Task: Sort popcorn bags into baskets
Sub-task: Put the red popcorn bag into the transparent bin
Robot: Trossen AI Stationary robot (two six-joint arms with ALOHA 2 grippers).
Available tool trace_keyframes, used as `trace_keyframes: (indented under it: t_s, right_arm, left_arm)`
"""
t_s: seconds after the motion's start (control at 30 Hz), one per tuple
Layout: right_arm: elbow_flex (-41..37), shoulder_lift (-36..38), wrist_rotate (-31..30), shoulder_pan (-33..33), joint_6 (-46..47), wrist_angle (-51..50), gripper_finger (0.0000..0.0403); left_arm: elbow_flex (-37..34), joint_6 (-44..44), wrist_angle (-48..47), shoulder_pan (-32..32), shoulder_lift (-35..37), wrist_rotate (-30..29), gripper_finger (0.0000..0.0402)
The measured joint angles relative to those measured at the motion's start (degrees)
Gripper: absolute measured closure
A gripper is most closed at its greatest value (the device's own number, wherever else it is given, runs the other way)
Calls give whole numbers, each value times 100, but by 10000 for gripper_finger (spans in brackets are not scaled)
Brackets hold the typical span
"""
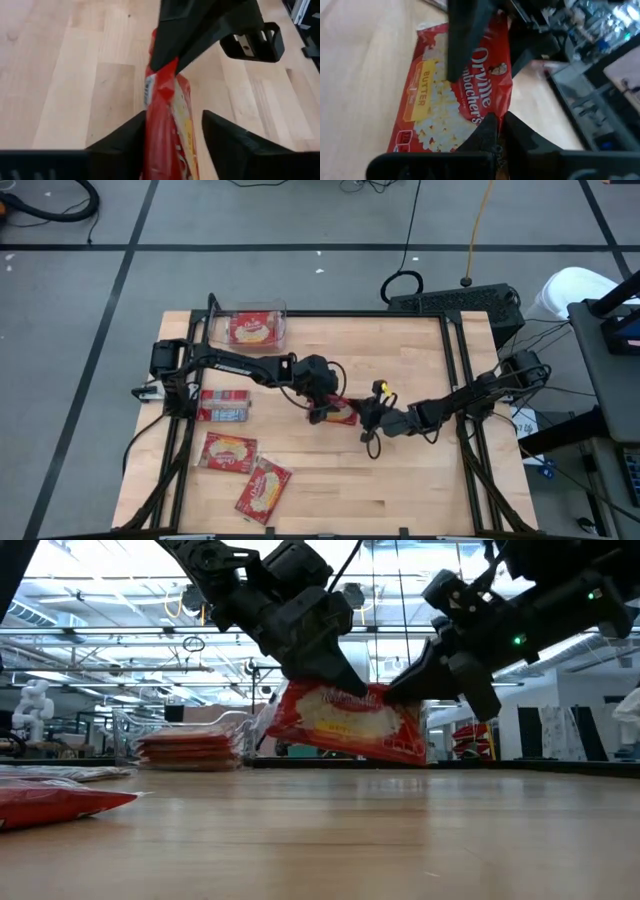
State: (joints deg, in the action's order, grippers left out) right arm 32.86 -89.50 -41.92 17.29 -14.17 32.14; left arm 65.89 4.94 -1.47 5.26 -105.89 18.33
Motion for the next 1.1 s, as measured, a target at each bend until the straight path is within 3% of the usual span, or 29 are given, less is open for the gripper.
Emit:
trace_keyframes:
  t_s: [0.33,0.6,0.8,0.97,1.1]
  right_arm:
    - [0,0,-287,141,-481,205,390]
    - [8,136,-1175,523,384,403,319]
    - [12,866,-1260,867,1309,214,266]
    - [13,1505,-1218,1159,1697,-126,253]
    - [11,1832,-1215,1358,2280,-768,255]
  left_arm:
    - [0,-5,31,34,4,-78,371]
    - [4,48,-292,95,231,-17,357]
    - [1,-396,-1051,-8,956,-115,365]
    - [0,-1298,-1762,-22,1729,-237,371]
    - [0,-1608,-2160,-80,2360,-845,355]
